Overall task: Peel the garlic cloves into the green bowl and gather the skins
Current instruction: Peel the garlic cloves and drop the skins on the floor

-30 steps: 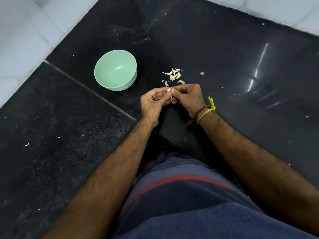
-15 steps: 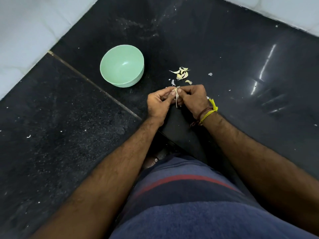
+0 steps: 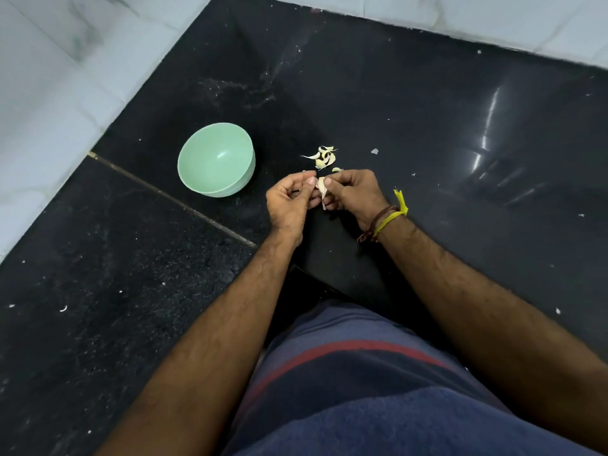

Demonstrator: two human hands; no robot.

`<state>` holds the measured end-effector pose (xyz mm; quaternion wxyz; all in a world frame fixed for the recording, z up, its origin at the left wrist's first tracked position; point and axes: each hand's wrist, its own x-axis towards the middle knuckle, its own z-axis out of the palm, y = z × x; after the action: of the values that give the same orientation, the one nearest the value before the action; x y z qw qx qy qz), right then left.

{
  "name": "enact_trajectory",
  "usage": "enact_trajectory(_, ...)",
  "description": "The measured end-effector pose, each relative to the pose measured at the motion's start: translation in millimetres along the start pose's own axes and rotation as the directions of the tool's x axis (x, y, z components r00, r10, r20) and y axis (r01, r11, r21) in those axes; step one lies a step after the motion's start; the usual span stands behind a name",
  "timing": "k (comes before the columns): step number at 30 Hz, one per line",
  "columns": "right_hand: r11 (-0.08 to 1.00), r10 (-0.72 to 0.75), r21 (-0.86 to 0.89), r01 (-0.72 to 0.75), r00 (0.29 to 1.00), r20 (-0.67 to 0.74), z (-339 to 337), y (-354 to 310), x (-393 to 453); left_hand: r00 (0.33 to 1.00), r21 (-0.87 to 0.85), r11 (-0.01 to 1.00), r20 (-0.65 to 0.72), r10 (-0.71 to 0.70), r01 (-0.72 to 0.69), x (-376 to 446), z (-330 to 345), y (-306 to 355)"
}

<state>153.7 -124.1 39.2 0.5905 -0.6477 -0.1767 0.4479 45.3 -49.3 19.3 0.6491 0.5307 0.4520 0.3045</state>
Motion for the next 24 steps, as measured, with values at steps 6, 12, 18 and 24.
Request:
enact_trajectory(6, 0.999, -0.002, 0.039, 0.005, 0.997, -0.083, -1, 2, -1, 1.000, -0.024, 1.000, -0.003, 0.006, -0.006, -7, 1, -1)
enact_trajectory(12, 0.999, -0.023, -0.028, 0.021, 0.997, -0.073, 6, 6, -4, 0.999, -0.001, 1.000, 0.033, -0.007, 0.007, -21, -6, -12)
enact_trajectory(18, 0.993, -0.059, -0.109, 0.052, 0.997, -0.057, 5, 10, -7, 0.997, -0.064, 0.998, 0.075, -0.020, 0.025, -21, -9, -9)
enact_trajectory(24, 0.985, -0.048, -0.171, 0.034, 0.996, -0.074, 5, 11, -2, 0.998, -0.115, 0.993, 0.055, -0.029, 0.035, -21, -7, -9)
